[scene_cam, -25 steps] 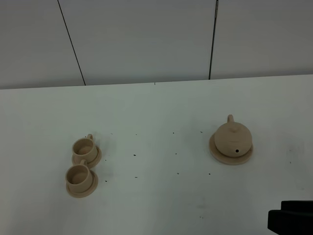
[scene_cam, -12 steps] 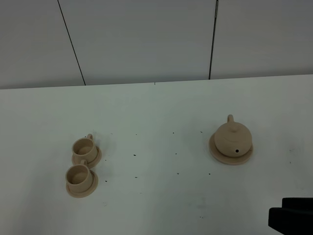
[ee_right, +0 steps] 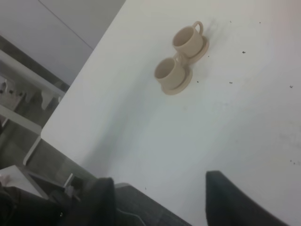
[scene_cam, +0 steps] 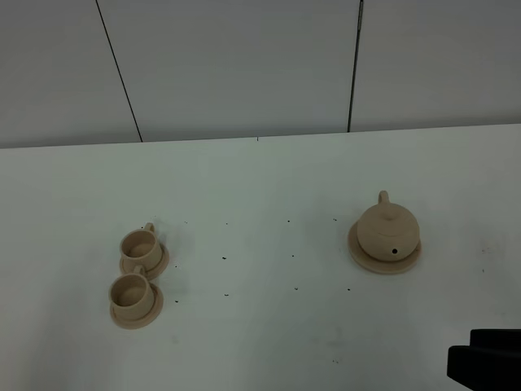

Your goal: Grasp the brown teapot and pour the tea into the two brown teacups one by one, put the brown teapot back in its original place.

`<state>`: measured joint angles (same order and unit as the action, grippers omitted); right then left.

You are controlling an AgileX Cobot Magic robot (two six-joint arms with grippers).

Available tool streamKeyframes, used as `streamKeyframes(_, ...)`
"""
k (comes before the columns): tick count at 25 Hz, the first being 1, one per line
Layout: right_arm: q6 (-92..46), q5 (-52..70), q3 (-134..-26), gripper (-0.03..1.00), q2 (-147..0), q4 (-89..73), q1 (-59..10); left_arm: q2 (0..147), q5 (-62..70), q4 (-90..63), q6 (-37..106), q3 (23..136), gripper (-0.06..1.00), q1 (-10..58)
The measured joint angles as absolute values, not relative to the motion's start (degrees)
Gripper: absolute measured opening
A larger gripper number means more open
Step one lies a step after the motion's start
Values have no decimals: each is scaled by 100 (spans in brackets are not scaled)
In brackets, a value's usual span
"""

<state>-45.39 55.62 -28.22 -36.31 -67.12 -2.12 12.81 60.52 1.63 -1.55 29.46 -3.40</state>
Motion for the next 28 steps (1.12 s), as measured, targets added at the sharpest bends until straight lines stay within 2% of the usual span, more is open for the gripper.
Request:
streamKeyframes(6, -4558, 5562, -2822, 42, -3631, -6712, -212, 1176, 6007, 179, -155, 2932, 24, -340)
streamKeyframes(16, -4558, 5562, -2822, 42, -3631, -6712, -212, 0, 5979, 179, -149, 2895, 24, -340)
streamKeyframes(28, -4576, 5562, -2822, 42, -3631, -6712, -212, -41, 5979, 163, -86, 2895, 24, -340)
